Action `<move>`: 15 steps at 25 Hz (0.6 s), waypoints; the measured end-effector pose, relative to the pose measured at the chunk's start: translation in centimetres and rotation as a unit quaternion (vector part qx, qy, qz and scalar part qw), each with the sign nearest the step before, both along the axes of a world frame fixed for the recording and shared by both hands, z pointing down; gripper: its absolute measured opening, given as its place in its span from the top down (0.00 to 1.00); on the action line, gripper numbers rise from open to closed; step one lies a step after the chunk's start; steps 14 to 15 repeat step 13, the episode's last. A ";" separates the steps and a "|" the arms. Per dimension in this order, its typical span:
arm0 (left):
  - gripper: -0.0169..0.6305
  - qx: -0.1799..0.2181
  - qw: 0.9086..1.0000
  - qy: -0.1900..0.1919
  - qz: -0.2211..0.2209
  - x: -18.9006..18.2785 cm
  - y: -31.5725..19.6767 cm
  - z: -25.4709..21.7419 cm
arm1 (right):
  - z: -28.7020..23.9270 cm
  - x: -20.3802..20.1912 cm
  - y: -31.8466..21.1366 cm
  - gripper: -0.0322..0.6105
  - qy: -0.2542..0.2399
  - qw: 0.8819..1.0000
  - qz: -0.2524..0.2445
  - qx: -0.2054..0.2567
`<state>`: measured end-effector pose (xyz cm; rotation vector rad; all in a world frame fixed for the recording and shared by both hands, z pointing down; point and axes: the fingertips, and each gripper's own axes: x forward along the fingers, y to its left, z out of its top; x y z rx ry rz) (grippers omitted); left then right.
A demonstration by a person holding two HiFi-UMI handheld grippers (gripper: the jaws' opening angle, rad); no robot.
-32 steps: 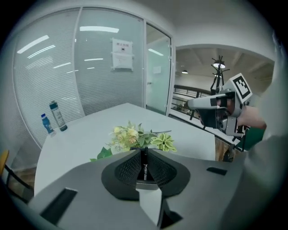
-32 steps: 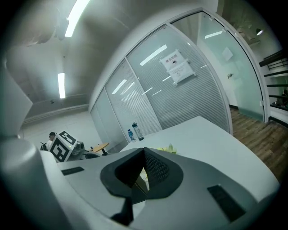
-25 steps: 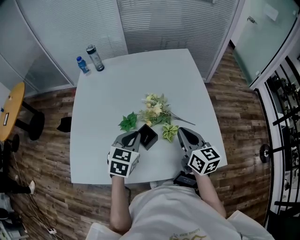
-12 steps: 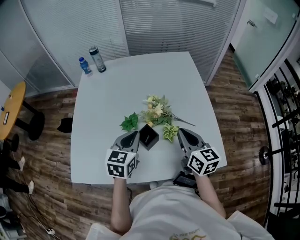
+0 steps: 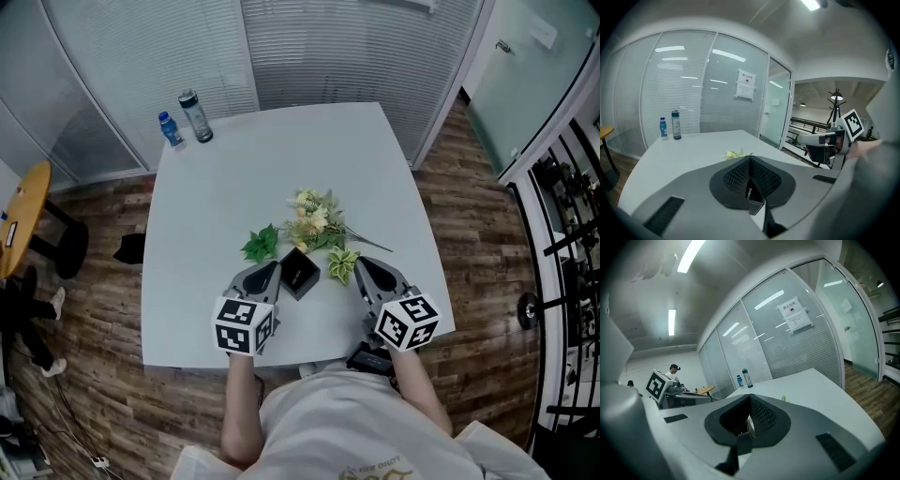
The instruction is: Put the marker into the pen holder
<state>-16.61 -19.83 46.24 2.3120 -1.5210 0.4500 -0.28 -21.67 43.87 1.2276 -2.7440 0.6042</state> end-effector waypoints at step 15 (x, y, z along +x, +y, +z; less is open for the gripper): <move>0.96 -0.013 0.999 0.027 0.017 0.0 0.2 0.4 | 0.2 -0.6 0.1 0.93 0.001 1.000 -0.001 -0.003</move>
